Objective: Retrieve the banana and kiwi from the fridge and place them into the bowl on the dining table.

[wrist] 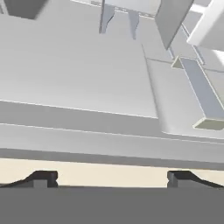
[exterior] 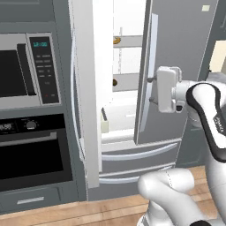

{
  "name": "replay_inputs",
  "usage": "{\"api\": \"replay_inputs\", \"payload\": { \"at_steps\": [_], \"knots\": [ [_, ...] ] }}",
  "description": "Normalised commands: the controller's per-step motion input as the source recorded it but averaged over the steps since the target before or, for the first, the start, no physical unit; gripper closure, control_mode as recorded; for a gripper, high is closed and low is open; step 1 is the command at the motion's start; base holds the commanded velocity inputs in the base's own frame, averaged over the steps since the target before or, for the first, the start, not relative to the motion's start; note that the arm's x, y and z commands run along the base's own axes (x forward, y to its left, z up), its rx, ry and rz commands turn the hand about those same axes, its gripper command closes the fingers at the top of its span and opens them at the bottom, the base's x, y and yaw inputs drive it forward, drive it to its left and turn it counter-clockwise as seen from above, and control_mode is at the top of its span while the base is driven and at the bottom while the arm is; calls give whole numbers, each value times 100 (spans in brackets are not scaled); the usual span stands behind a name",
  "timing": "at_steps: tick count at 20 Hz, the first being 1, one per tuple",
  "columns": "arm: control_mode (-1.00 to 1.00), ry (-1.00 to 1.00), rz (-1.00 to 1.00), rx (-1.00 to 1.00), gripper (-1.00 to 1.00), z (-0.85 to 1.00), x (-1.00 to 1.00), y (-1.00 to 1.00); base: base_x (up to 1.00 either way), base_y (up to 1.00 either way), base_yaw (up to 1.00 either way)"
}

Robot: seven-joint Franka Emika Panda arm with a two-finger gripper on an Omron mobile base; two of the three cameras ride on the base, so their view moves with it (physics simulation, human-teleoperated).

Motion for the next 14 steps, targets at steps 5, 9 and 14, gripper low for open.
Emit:
{"api": "replay_inputs", "payload": {
  "at_steps": [5, 9, 14],
  "knots": [
    [-100, -26, 0, -65, -100, 3, 1, -45, 0, 0, 0],
    [-100, -26, 0, -87, -100, 0, 4, -26, 0, 0, 0],
    [-100, -14, -3, -79, -100, 0, 0, -36, 0, 0, 0]
  ]
}}
